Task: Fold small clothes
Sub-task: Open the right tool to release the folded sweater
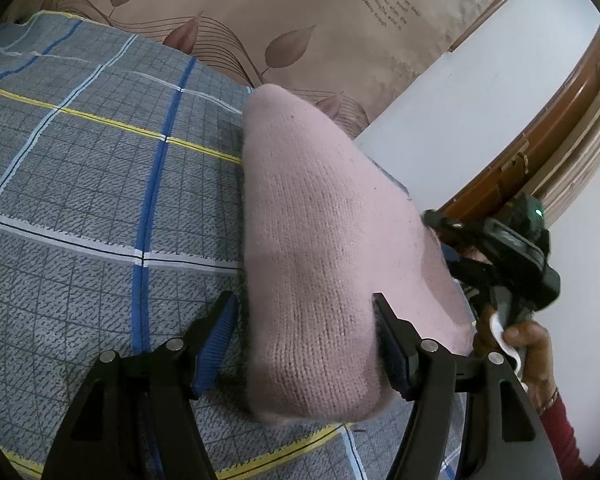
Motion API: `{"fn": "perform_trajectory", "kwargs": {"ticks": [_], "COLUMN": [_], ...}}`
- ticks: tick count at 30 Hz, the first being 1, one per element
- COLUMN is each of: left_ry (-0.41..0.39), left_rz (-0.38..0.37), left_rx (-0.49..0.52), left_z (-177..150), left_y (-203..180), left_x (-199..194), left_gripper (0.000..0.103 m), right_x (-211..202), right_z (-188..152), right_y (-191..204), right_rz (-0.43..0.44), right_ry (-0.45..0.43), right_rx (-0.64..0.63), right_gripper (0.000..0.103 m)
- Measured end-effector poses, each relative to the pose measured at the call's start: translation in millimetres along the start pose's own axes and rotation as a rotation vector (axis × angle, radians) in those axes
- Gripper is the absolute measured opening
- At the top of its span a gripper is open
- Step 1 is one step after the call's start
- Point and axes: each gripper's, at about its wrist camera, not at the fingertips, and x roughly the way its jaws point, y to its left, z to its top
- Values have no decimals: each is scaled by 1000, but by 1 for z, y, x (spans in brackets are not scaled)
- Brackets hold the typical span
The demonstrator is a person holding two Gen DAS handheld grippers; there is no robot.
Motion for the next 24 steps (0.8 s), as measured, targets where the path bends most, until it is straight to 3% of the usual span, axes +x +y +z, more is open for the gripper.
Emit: {"fn": "perform_trajectory", "kwargs": {"ticks": [1, 4, 8, 10, 12, 24], "left_ry": [0, -3, -6, -12, -16, -40], "left_rz": [4, 29, 96, 126, 156, 280], "left_rx": [1, 12, 54, 63, 73, 122], "left_z": [0, 0, -1, -2, -2, -7], "left_y": [0, -2, -11, -12, -15, -25], "left_x": [0, 0, 1, 1, 0, -3], "left_gripper": [67, 71, 76, 79, 81, 90], "right_x": [5, 11, 10, 9, 9, 8], "right_z": [0, -10, -17, -20, -28, -28], "right_y": [-2, -6, -22, -15, -6, -15], "right_rz": [-13, -64, -31, -60, -103, -224], "right_ry": [16, 21, -6, -29, -76, -107], "right_rx": [3, -43, -15, -63, -125, -58], "right_gripper": [15, 13, 12, 13, 22, 69]}}
